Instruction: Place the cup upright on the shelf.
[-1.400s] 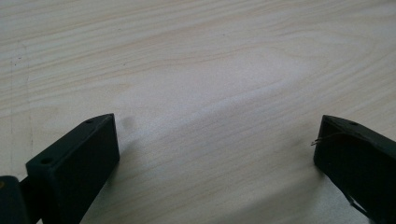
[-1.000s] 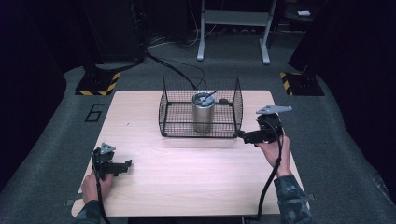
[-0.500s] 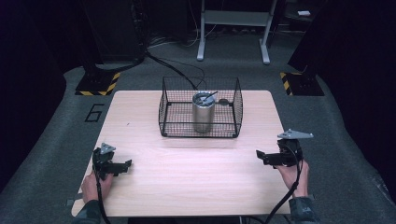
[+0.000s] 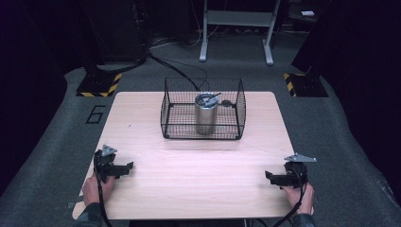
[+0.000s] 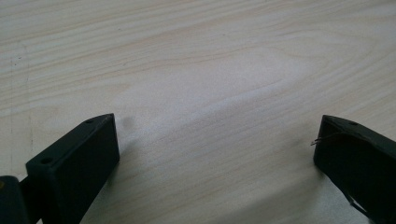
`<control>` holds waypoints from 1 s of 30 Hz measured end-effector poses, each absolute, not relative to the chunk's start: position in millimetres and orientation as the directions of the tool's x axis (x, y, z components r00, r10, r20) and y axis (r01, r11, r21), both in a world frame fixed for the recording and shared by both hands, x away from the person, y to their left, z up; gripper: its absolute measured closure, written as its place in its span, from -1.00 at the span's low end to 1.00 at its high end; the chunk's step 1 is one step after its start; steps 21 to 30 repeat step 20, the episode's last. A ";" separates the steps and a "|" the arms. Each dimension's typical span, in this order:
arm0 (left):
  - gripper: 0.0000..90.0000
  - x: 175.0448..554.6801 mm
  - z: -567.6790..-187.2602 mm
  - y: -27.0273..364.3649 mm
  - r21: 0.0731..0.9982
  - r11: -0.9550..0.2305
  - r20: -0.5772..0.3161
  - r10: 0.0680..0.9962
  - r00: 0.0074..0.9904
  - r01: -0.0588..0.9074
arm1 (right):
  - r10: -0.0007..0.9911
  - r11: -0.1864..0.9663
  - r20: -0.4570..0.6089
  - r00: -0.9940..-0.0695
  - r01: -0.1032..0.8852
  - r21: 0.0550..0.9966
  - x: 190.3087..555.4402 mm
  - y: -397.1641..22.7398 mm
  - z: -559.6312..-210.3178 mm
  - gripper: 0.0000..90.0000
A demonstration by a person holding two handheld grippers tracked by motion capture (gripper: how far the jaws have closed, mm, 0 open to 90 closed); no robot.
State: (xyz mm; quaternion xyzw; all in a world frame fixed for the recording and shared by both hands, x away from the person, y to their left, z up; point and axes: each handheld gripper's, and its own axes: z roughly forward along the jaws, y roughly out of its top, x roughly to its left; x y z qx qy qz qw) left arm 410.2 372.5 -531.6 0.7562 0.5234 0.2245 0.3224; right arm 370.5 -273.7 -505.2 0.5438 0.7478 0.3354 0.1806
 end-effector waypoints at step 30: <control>-1.00 410.0 -532.1 372.5 0.724 -0.249 0.009 0.936 0.352 0.643 | 0.950 0.211 0.008 -0.313 0.658 0.723 355.6 -271.7 -530.7 -1.00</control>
